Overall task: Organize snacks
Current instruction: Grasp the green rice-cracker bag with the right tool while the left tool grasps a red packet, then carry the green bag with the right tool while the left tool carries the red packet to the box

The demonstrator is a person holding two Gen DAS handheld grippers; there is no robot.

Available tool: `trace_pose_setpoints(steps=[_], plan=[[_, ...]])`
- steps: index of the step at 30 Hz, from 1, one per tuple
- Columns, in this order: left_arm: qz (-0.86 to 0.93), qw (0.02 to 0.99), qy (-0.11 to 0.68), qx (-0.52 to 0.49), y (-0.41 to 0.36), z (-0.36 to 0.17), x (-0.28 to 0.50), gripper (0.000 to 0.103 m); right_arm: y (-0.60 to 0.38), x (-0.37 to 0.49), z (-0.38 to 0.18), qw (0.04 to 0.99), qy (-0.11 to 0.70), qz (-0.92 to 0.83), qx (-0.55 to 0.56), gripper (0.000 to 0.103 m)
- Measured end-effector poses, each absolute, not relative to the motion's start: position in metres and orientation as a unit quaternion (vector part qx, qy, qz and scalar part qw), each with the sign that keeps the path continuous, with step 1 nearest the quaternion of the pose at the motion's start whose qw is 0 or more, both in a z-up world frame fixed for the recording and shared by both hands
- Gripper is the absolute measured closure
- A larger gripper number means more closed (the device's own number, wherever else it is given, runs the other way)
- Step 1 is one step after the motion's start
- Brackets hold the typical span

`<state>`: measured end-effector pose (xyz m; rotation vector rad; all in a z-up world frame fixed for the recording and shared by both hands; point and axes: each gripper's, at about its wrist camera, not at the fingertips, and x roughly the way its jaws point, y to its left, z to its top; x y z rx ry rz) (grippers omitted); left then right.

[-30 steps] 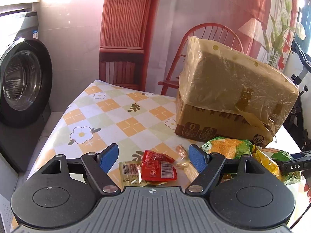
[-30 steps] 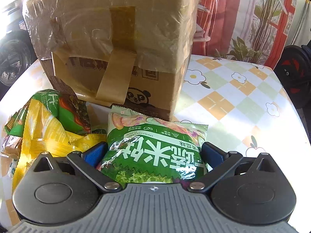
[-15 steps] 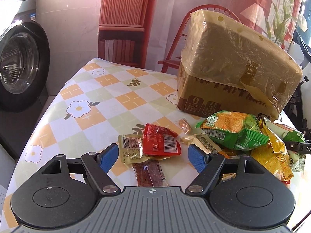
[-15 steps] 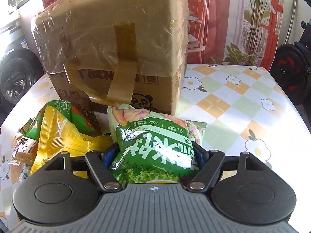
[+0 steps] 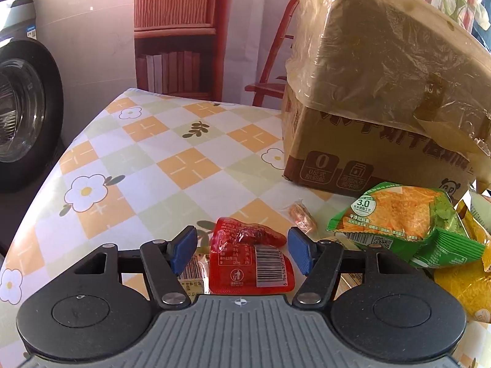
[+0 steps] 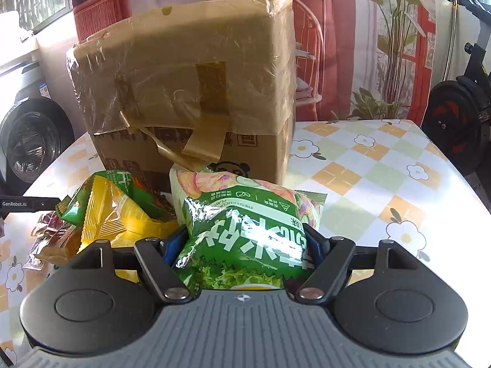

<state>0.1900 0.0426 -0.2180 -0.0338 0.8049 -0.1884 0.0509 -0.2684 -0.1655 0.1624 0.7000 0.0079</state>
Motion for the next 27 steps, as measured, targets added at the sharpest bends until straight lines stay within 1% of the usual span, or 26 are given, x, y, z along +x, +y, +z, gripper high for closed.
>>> trace_pose_setpoints(steps=[3, 9, 12, 13, 14, 15, 16, 17, 18, 27], plan=[[-0.090, 0.910, 0.405, -0.025, 0.041, -0.229, 0.201, 0.032, -0.270, 0.051, -0.167, 0.936, 0.343, 0.006, 0.077, 0.027], [-0.088, 0.914, 0.393, 0.051, 0.021, -0.241, 0.199, 0.029, -0.274, 0.053, -0.171, 0.934, 0.348, 0.009, 0.083, 0.027], [-0.090, 0.916, 0.388, 0.043, 0.025, -0.242, 0.196, 0.031, -0.275, 0.053, -0.172, 0.933, 0.349, 0.010, 0.086, 0.027], [-0.087, 0.917, 0.386, 0.047, 0.025, -0.242, 0.195, 0.040, -0.275, 0.053, -0.172, 0.933, 0.349, 0.010, 0.085, 0.027], [-0.085, 0.918, 0.385, 0.052, 0.025, -0.241, 0.194, 0.056, -0.275, 0.053, -0.172, 0.933, 0.349, 0.009, 0.086, 0.027], [-0.087, 0.918, 0.384, 0.050, 0.028, -0.240, 0.193, 0.064, -0.275, 0.053, -0.172, 0.933, 0.349, 0.009, 0.086, 0.027], [-0.090, 0.917, 0.386, 0.044, 0.031, -0.239, 0.192, 0.076, -0.275, 0.053, -0.172, 0.934, 0.348, 0.009, 0.086, 0.027], [-0.091, 0.917, 0.386, 0.039, 0.033, -0.237, 0.191, 0.085, -0.275, 0.053, -0.172, 0.934, 0.347, 0.009, 0.086, 0.027], [-0.091, 0.918, 0.383, 0.039, 0.035, -0.235, 0.188, 0.092, -0.274, 0.053, -0.171, 0.935, 0.345, 0.009, 0.085, 0.027], [-0.108, 0.932, 0.345, 0.034, 0.044, -0.212, 0.155, 0.092, -0.269, 0.046, -0.163, 0.940, 0.332, 0.013, 0.078, 0.027]])
